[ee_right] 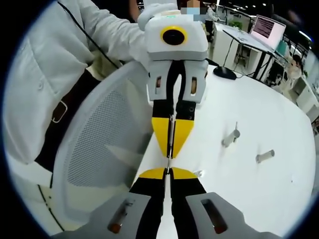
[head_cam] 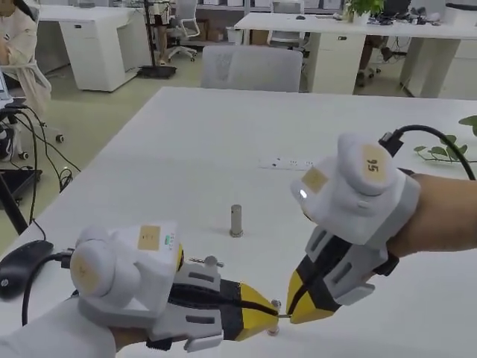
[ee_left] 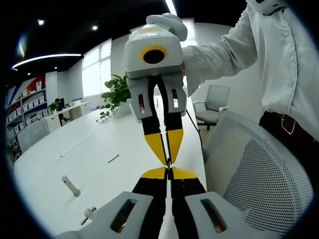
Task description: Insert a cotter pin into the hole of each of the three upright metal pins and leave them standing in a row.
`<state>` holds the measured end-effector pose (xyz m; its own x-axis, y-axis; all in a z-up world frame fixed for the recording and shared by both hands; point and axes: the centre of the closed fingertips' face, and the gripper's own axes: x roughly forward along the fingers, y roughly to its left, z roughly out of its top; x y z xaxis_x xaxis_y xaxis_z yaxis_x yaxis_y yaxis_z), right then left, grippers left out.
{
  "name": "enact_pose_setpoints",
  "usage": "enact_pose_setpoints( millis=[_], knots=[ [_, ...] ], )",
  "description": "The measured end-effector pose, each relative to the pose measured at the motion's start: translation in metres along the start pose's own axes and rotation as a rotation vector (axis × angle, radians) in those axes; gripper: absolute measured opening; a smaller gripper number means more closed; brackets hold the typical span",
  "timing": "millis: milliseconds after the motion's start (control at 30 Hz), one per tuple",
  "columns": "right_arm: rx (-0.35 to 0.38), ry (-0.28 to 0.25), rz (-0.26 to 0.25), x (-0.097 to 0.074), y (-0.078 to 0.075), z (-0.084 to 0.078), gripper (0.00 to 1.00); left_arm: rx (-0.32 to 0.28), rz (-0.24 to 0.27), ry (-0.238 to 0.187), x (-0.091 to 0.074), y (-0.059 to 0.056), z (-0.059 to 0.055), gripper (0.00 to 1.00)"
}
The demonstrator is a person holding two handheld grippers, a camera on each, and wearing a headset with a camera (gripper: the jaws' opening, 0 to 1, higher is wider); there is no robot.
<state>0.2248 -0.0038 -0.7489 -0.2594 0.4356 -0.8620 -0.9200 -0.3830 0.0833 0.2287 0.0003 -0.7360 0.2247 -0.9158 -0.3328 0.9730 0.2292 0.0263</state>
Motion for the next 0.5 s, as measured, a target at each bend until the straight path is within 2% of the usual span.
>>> enact_pose_setpoints(
  millis=[500],
  knots=[
    [0.022, 0.007, -0.033, -0.0012, -0.0044, -0.0013, 0.03, -0.007, 0.011, 0.0, 0.0011, 0.0034, 0.0005, 0.0]
  ],
)
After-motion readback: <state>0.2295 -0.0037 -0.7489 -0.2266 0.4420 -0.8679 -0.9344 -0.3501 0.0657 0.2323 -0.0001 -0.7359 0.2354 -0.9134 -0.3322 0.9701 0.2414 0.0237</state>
